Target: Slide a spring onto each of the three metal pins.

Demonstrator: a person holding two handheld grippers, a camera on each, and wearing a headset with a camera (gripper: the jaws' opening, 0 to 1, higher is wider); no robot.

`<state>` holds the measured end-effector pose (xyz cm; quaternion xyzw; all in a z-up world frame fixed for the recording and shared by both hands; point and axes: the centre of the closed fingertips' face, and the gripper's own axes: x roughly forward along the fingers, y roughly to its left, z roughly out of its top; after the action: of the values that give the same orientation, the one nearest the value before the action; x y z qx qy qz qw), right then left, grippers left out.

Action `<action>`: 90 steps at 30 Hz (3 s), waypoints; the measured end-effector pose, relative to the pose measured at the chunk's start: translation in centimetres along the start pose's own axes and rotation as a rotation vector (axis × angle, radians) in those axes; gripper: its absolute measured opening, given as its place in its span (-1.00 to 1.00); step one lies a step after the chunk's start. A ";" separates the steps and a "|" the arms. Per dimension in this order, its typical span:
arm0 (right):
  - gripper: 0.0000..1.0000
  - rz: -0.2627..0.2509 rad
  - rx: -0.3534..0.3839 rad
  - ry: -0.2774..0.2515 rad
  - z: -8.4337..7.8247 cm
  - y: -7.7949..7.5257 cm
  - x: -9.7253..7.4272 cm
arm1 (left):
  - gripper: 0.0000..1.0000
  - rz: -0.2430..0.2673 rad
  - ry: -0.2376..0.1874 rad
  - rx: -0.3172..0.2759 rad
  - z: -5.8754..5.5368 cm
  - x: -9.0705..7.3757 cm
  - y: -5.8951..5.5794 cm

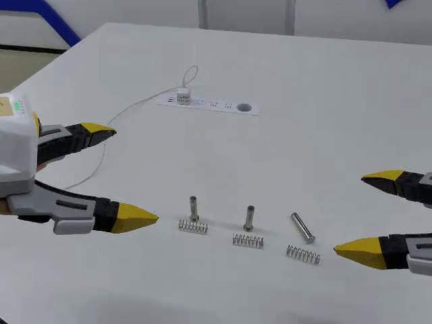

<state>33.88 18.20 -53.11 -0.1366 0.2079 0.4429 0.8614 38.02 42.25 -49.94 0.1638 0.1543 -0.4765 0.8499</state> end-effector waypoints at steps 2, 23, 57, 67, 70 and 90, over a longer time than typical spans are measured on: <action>0.48 -0.003 0.013 0.016 -0.5 -0.2 0.3 | 0.94 -0.008 0.001 -0.004 -0.1 0.4 0.1; 0.35 -0.048 0.056 0.075 -2.3 -2.0 2.3 | 0.88 -0.042 0.007 -0.021 -0.8 2.2 0.0; -0.22 -0.112 0.164 0.222 -5.6 -4.7 8.7 | 0.78 -0.030 0.048 -0.068 -3.5 1.7 -0.9; -0.43 -0.159 0.235 0.306 -7.8 -6.4 10.8 | 0.75 -0.022 0.055 -0.087 -4.0 1.6 -1.1; -0.48 -0.158 0.245 0.328 -8.4 -6.6 11.0 | 0.75 -0.017 0.060 -0.088 -4.1 1.5 -1.0; -0.66 -0.180 0.250 0.430 -10.2 -6.0 11.9 | 0.72 0.000 0.064 -0.089 -4.2 2.0 -0.4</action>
<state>42.63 18.92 -67.47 -0.1378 0.4264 0.2961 0.8435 38.22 42.27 -54.58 0.1409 0.2024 -0.4637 0.8510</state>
